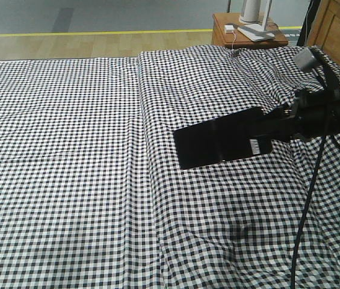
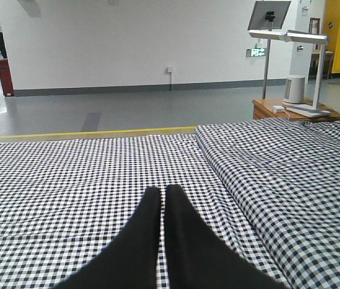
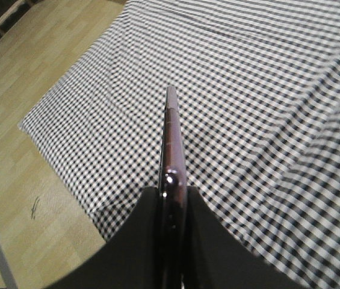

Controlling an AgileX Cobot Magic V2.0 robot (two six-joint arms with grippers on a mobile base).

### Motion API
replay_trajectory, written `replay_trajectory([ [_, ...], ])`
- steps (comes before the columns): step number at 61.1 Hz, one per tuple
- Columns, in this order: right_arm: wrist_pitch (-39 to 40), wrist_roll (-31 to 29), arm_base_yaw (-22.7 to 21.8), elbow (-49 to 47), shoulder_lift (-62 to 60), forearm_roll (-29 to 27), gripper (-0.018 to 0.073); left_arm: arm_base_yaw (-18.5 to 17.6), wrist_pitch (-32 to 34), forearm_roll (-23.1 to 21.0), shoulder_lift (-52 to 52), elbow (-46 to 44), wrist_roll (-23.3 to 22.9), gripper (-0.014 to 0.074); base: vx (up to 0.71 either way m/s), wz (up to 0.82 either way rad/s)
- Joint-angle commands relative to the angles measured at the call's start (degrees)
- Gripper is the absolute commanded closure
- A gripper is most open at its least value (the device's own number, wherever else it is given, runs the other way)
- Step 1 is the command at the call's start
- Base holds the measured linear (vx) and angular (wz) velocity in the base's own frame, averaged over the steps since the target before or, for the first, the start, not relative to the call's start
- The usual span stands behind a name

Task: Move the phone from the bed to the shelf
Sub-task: 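Lift the phone with the right gripper up off the bed, then hold the phone in the right gripper while the base turns away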

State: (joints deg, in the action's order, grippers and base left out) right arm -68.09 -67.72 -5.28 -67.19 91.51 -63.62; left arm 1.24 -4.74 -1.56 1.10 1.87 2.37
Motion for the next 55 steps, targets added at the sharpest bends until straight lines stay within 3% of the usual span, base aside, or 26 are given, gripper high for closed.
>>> replay_trajectory([
  [1,-5.8,0.1,3.3,-1.3,-4.9,-4.8,0.0562,0.0,4.1,-0.6,-0.1,-1.4,-0.5,0.0595,0.00,0.00],
  [15,-5.8,0.4,10.9,-1.3,-9.8,-8.3,0.0562,0.0,4.1,-0.6,-0.1,-1.4,-0.5,0.0595,0.00,0.00],
  [28,-5.7,1.4,15.1,-1.3,-12.2,-9.3,0.0562,0.0,4.1,-0.6,-0.1,-1.4,-0.5,0.0595,0.00,0.00],
  [55,-5.7,1.5,17.2,-1.3,-13.4,-11.2,0.0561,0.0,4.1,-0.6,-0.1,-1.4,-0.5,0.0595,0.00,0.00],
])
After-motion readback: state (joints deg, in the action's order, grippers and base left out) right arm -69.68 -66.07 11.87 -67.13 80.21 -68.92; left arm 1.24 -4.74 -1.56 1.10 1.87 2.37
